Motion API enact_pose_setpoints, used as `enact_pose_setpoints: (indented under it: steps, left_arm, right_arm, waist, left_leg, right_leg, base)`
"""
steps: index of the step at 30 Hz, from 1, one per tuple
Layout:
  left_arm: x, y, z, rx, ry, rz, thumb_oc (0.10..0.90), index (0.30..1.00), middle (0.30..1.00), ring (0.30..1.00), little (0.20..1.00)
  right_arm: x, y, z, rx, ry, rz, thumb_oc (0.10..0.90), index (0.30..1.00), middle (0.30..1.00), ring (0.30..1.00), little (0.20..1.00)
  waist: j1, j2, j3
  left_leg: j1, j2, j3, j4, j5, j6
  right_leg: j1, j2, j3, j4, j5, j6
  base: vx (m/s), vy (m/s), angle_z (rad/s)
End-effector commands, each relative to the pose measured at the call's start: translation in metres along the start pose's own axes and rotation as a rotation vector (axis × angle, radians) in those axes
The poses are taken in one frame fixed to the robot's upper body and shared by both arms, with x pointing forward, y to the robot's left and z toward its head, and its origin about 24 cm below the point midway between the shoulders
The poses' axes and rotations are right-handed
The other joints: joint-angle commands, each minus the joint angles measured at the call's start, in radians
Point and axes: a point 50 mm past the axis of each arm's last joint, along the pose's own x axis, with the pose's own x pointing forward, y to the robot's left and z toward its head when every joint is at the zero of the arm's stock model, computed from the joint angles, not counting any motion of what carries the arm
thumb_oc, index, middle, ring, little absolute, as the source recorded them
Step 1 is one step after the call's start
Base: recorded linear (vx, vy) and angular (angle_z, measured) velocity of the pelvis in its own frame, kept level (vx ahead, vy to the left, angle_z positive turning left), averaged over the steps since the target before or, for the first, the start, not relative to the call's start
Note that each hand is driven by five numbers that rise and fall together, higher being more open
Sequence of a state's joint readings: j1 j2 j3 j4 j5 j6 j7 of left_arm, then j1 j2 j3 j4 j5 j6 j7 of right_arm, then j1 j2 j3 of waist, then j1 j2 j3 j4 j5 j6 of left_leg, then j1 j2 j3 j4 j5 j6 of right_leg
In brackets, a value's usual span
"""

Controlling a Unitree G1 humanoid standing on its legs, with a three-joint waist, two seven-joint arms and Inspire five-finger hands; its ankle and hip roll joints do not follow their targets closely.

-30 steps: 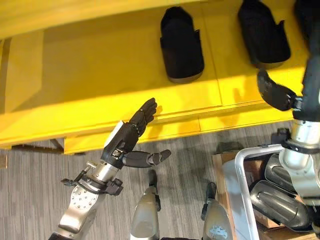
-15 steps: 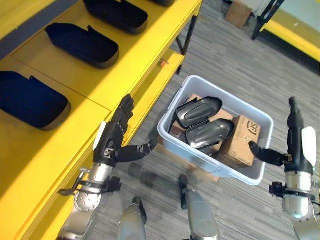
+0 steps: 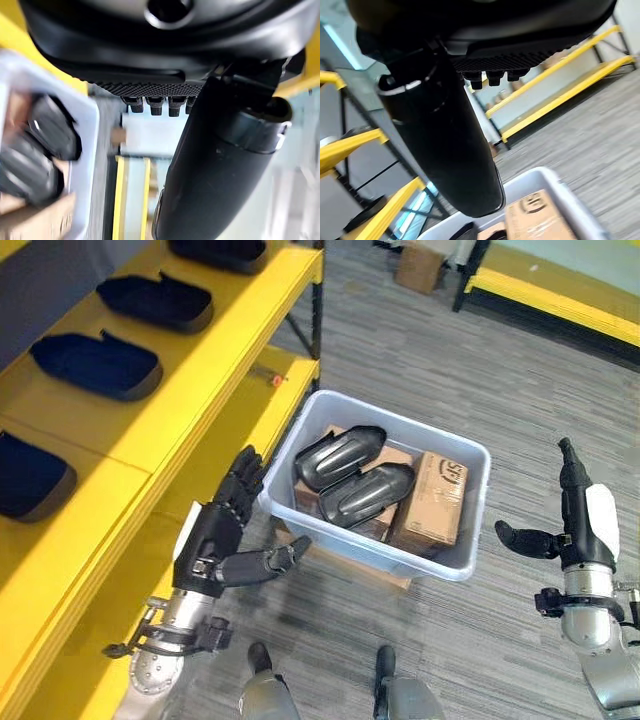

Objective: Move parts from the plastic box to the shelf.

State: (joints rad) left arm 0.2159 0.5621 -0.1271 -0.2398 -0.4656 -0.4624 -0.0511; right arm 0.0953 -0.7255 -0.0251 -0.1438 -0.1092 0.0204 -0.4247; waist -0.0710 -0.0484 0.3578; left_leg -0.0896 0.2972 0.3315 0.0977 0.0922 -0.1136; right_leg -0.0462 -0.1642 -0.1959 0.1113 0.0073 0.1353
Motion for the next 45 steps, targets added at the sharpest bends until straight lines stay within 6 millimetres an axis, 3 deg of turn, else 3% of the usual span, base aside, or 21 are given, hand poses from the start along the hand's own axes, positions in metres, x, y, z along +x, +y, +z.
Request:
enact_pose_setpoints:
  steps: [1,2,4,5,6,7,8,10,11,14,15,17,20,25,39,45]
  left_arm:
    - [0.024,-0.006,0.039,0.003,-0.281,-0.035,0.9,1.0,1.0,1.0,1.0]
    - [0.027,-0.008,0.035,-0.01,-0.276,-0.03,0.9,1.0,1.0,1.0,1.0]
    - [0.031,-0.012,0.036,-0.018,-0.286,-0.047,0.9,1.0,1.0,1.0,1.0]
    - [0.033,-0.012,0.036,-0.03,-0.29,-0.052,0.9,1.0,1.0,1.0,1.0]
    - [0.035,-0.013,0.035,-0.042,-0.292,-0.035,0.9,1.0,1.0,1.0,1.0]
    - [0.035,-0.014,0.035,-0.032,-0.296,-0.016,0.9,1.0,1.0,1.0,1.0]
    - [0.034,-0.014,0.035,-0.029,-0.301,-0.004,0.9,1.0,1.0,1.0,1.0]
    - [0.033,-0.016,0.036,-0.03,-0.3,0.015,0.9,1.0,1.0,1.0,1.0]
    - [0.032,-0.018,0.034,-0.026,-0.299,0.03,0.9,1.0,1.0,1.0,1.0]
    - [0.034,-0.015,0.033,-0.024,-0.315,0.058,0.9,1.0,1.0,1.0,1.0]
    - [0.036,-0.013,0.033,-0.015,-0.314,0.066,0.9,1.0,1.0,1.0,1.0]
    - [0.04,-0.014,0.032,-0.013,-0.307,0.05,0.9,1.0,1.0,1.0,1.0]
    - [0.046,-0.015,0.032,-0.013,-0.303,0.014,0.9,1.0,1.0,1.0,1.0]
    - [0.056,-0.023,0.037,-0.013,-0.328,-0.021,0.9,1.0,1.0,1.0,1.0]
    - [0.073,-0.029,0.048,-0.011,-0.353,-0.086,0.9,1.0,1.0,1.0,1.0]
    - [0.081,-0.032,0.054,-0.018,-0.368,-0.109,0.9,1.0,1.0,1.0,1.0]
  right_arm:
    - [0.032,-0.015,0.056,0.029,-0.286,-0.101,0.9,1.0,1.0,1.0,1.0]
    - [0.038,-0.006,0.067,0.04,-0.318,-0.059,0.9,1.0,1.0,1.0,1.0]
    - [0.041,-0.002,0.07,0.038,-0.317,-0.049,0.9,1.0,1.0,1.0,1.0]
    - [0.043,0.0,0.073,0.051,-0.321,-0.043,0.9,1.0,1.0,1.0,1.0]
    - [0.047,0.007,0.078,0.056,-0.341,-0.039,0.9,1.0,1.0,1.0,1.0]
    - [0.05,0.015,0.084,0.044,-0.368,-0.019,0.9,1.0,1.0,1.0,1.0]
    - [0.051,0.021,0.088,0.042,-0.387,0.006,0.9,1.0,1.0,1.0,1.0]
    - [0.049,0.029,0.095,0.033,-0.403,0.041,0.9,1.0,1.0,1.0,1.0]
    - [0.046,0.035,0.098,0.054,-0.415,0.08,0.9,1.0,1.0,1.0,1.0]
    - [0.051,0.039,0.106,0.149,-0.419,0.138,0.9,1.0,1.0,1.0,1.0]
    - [0.053,0.048,0.106,0.305,-0.358,0.226,0.9,1.0,1.0,1.0,1.0]
    - [0.05,0.056,0.101,0.476,-0.273,0.302,0.9,1.0,1.0,1.0,1.0]
    - [0.042,0.058,0.091,0.526,-0.246,0.241,0.9,1.0,1.0,1.0,1.0]
    - [0.04,0.067,0.092,0.734,-0.163,0.234,0.9,1.0,1.0,1.0,1.0]
    - [0.061,0.062,0.14,0.928,-0.238,0.209,0.9,1.0,1.0,1.0,1.0]
    - [0.077,0.037,0.197,0.869,-0.482,0.172,0.9,1.0,1.0,1.0,1.0]
  waist:
    - [0.006,0.008,-0.032]
    - [0.0,0.022,-0.027]
    - [0.002,0.029,-0.014]
    - [0.002,0.034,-0.006]
    - [0.016,0.041,0.004]
    - [0.033,0.049,0.014]
    - [0.043,0.053,0.02]
    - [0.052,0.061,0.012]
    - [0.053,0.058,0.018]
    - [0.056,0.061,0.031]
    - [0.068,0.068,0.043]
    - [0.06,0.073,0.052]
    - [0.057,0.075,0.063]
    - [0.064,0.071,0.079]
    - [0.108,0.084,0.131]
    - [0.131,0.103,0.158]
  left_leg:
    - [0.021,0.048,-0.05,0.058,-0.101,0.01]
    - [0.02,0.054,-0.06,0.135,-0.086,0.006]
    - [-0.041,0.073,-0.086,0.285,-0.012,-0.026]
    - [-0.077,0.074,-0.095,0.323,0.016,-0.017]
    - [-0.106,0.016,-0.164,0.347,0.0,0.003]
    - [-0.12,-0.039,-0.232,0.317,-0.008,0.02]
    - [-0.115,-0.059,-0.26,0.261,-0.005,0.025]
    - [-0.096,-0.022,-0.294,0.039,0.096,-0.005]
    - [-0.103,0.022,-0.335,-0.058,0.159,-0.022]
    - [-0.119,0.013,-0.378,-0.071,0.132,-0.015]
    - [-0.127,-0.012,-0.422,-0.054,0.094,-0.018]
    - [-0.114,-0.018,-0.391,-0.04,0.044,-0.016]
    - [-0.108,-0.052,-0.37,-0.009,-0.012,-0.007]
    - [-0.113,-0.092,-0.347,-0.009,-0.048,0.015]
    - [-0.175,-0.132,-0.341,-0.024,-0.039,0.031]
    - [-0.214,-0.158,-0.358,0.0,-0.04,0.042]
  right_leg:
    - [-0.046,0.03,-0.01,0.109,-0.123,-0.081]
    - [-0.065,0.041,0.005,0.144,-0.144,-0.108]
    - [-0.054,0.058,0.005,0.14,-0.154,-0.138]
    - [-0.058,0.065,-0.005,0.133,-0.138,-0.155]
    - [-0.06,0.069,0.024,0.135,-0.133,-0.154]
    - [-0.061,0.076,0.061,0.142,-0.13,-0.146]
    - [-0.058,0.082,0.087,0.142,-0.128,-0.139]
    - [-0.041,0.087,0.122,0.132,-0.133,-0.125]
    - [-0.039,0.082,0.149,0.155,-0.151,-0.13]
    - [-0.063,0.079,0.185,0.187,-0.169,-0.127]
    - [-0.094,0.08,0.218,0.229,-0.185,-0.119]
    - [-0.107,0.071,0.21,0.255,-0.194,-0.112]
    - [-0.126,0.047,0.199,0.248,-0.175,-0.081]
    - [-0.132,0.009,0.162,0.167,-0.124,-0.056]
    - [-0.136,-0.019,0.106,0.059,-0.071,-0.048]
    - [-0.164,-0.024,0.098,0.08,-0.077,-0.053]
  base:
    - [-0.03,-0.242,-0.2]
    - [-0.02,-0.222,-0.18]
    - [-0.05,-0.235,-0.23]
    - [-0.07,-0.122,-0.21]
    - [-0.04,0.022,-0.03]
    - [0.06,0.138,-0.11]
    - [0.16,0.278,-0.5]
    - [0.27,0.438,-0.79]
    - [0.22,0.461,-0.52]
    - [0.06,0.302,-0.49]
    - [0.07,0.29,-0.77]
    - [0.09,0.194,-1.03]
    - [0.07,0.123,-0.72]
    - [0.0,0.061,-0.03]
    - [-0.01,-0.012,0.01]
    - [-0.01,-0.003,0.04]
